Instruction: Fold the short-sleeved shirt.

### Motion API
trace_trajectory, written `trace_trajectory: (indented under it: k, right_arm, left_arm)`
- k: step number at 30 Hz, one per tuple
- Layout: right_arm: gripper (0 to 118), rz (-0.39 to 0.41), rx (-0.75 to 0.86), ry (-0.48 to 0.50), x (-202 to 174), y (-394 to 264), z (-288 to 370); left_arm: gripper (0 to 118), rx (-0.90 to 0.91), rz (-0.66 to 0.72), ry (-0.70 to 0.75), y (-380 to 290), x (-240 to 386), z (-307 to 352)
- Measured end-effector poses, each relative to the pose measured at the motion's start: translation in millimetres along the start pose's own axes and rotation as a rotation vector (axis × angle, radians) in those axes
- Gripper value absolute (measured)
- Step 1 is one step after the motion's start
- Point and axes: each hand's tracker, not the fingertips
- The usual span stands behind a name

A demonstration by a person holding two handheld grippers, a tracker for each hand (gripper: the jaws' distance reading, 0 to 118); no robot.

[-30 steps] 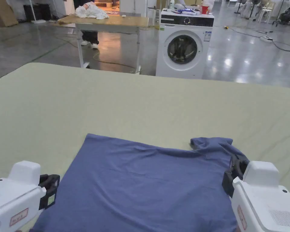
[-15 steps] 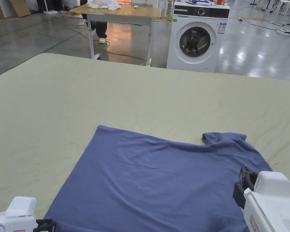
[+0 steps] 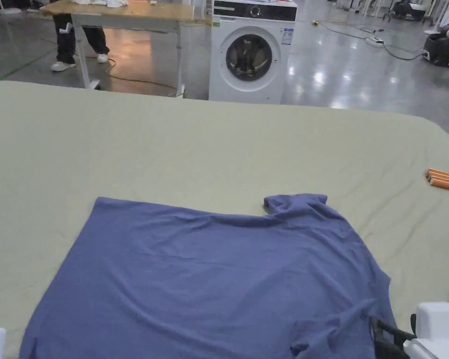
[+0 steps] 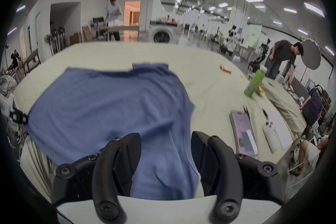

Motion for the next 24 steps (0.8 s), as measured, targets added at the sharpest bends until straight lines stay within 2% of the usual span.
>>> trace_trajectory:
  k: [3,6,9,12,13,14,15,16,17,18,22,24]
  right_arm:
    - [62,-0.014,-0.120,0.031,15.7,-20.7,-2.3]
    - [62,-0.012,-0.185,0.030,18.3,-39.7,-12.1]
    - [61,-0.044,-0.285,0.064,18.3,-55.7,-31.9]
    - [47,-0.047,-0.277,0.088,14.5,-65.8,-35.9]
    - [35,-0.055,-0.263,0.089,13.4,-64.3,-32.2]
    - [18,-0.066,-0.268,0.109,14.5,-62.5,-30.7]
    - [8,-0.093,-0.271,0.147,15.4,-61.1,-29.6]
    - [8,-0.108,-0.271,0.173,15.4,-60.6,-29.0]
    - [7,-0.083,-0.275,0.141,13.5,-60.3,-27.3]
    - [7,-0.024,-0.272,0.121,11.0,-58.9,-26.0]
    - [6,-0.041,-0.254,0.127,11.1,-48.4,-15.4]
    - [6,-0.084,-0.209,0.135,17.3,-36.7,-6.5]
  left_arm:
    - [2,0.008,0.013,-0.008,-0.5,0.8,4.4]
    - [2,0.011,0.018,-0.014,-1.6,2.4,5.5]
    - [2,0.010,0.017,-0.015,0.1,3.2,7.6]
    - [2,0.011,0.017,-0.019,1.0,1.6,8.7]
    - [2,0.012,0.021,-0.021,0.7,1.5,9.6]
    - [2,0.013,0.024,-0.024,0.4,1.3,11.0]
    - [2,0.014,0.028,-0.027,1.3,-1.7,11.7]
    - [2,0.017,0.034,-0.031,1.5,-2.1,12.9]
    - [2,0.019,0.036,-0.034,2.0,-2.0,14.6]
    - [2,0.022,0.037,-0.037,2.8,-2.6,16.2]
    - [2,0.089,0.071,-0.085,11.5,-6.0,30.2]
    - [2,0.144,0.086,-0.125,20.8,-8.6,40.0]
